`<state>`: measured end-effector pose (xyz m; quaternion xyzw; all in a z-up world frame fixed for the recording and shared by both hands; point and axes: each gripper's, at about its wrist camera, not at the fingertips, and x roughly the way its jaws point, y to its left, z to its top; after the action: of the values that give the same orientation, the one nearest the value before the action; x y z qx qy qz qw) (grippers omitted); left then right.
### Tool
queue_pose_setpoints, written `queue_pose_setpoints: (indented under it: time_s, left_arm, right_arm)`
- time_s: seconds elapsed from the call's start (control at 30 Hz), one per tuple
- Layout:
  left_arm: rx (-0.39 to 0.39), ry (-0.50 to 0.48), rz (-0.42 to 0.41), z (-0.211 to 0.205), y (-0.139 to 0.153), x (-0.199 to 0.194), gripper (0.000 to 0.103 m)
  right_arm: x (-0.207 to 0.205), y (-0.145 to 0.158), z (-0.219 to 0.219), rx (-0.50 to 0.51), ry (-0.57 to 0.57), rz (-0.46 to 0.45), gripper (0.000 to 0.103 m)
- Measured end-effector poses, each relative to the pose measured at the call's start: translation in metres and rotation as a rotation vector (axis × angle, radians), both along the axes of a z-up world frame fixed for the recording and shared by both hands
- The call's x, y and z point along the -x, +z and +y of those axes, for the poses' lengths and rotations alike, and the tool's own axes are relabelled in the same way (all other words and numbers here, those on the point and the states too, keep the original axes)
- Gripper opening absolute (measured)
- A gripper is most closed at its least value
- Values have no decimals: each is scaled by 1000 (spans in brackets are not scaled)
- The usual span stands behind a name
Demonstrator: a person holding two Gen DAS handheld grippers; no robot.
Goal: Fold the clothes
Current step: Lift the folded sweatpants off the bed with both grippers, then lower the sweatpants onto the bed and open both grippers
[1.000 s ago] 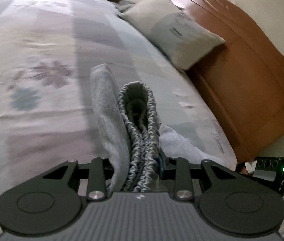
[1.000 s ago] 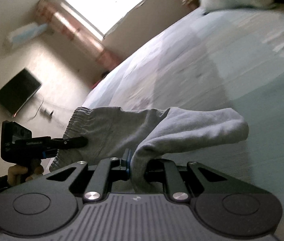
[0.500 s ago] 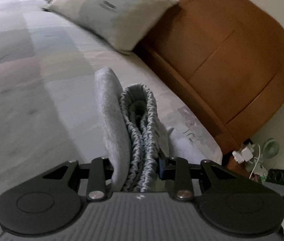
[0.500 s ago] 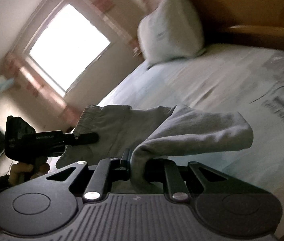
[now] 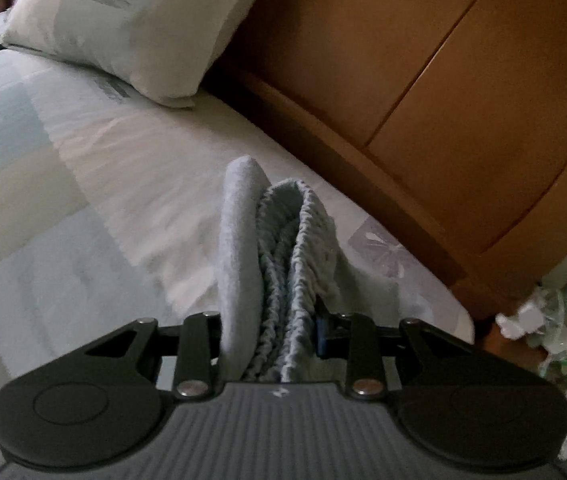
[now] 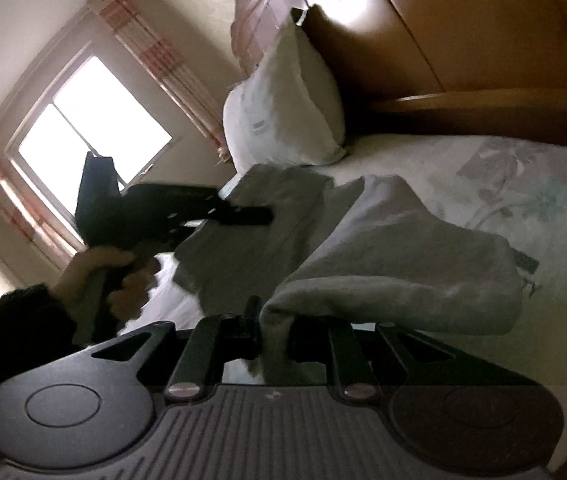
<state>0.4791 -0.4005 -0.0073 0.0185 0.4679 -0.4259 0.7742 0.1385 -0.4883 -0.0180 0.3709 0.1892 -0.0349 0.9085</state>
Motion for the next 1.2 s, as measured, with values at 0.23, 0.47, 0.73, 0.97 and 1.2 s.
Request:
queue_pose_setpoints:
  time_s: [0.23,0.47,0.73,0.97,1.2]
  left_arm:
    - [-70,-12,19,-53,-39,-19,30]
    - [-56,48,24,-40,-46,-23,43]
    - [-66,69,-35,-13,-24,-19,62]
    - [-51,101,-53,4,1,-17,75]
    - [-40,-45,-46,25,-19,46,76]
  right_arm:
    - [1,-28,-13,-30,-40,33,19]
    - [11,-50,-26,-72,-42,51,44]
    - [29,-96,-43,-281,-58,52,84]
    - [34,-126,-64,-453,-97,-2,92]
    - [25,-147,-99,-708,-176,-136,102]
